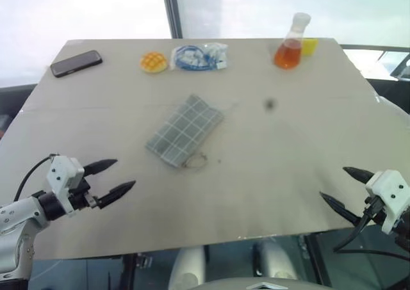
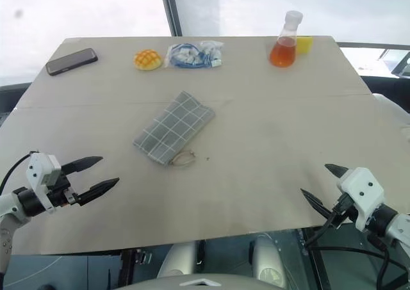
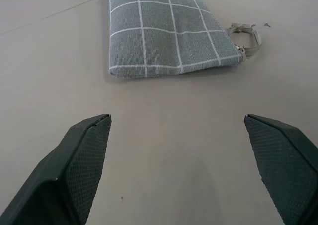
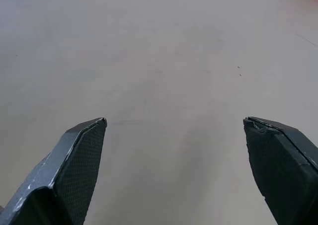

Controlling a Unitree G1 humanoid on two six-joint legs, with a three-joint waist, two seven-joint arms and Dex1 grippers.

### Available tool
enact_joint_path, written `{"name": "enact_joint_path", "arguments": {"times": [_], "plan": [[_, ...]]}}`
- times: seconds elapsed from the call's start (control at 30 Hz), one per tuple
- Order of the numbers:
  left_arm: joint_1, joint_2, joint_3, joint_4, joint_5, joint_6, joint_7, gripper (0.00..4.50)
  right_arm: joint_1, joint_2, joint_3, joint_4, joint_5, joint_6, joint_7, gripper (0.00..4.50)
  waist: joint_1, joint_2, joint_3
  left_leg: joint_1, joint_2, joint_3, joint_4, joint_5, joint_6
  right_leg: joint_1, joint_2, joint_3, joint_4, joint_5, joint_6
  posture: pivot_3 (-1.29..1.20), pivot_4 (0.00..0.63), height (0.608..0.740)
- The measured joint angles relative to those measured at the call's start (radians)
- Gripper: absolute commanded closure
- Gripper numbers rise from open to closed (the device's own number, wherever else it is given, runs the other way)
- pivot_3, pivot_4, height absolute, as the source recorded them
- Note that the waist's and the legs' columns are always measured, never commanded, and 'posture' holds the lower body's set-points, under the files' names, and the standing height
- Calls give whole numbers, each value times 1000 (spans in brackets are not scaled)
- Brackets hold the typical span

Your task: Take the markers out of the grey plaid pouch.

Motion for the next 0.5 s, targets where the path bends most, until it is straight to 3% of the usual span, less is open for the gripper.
{"name": "enact_joint_path", "arguments": {"times": [0.07,0.17,0.5], "plan": [[-3,0,-1,3,3,-8,-1,44,-3,0,1,1,1,0,1,0,0,0,0,0,0,0,-1,0,0,-1,1,0,0,0,0,0,150,740],[-77,-15,-17,63,66,-173,-16,44,-46,1,22,-5,41,-1,14,0,4,1,0,0,1,0,-2,1,1,-1,2,0,1,0,0,0,150,740],[-338,-18,-178,479,409,-1045,9,44,-258,-28,246,-106,111,-91,133,0,18,0,-1,0,0,2,1,2,4,0,1,1,1,0,0,0,150,740]]}}
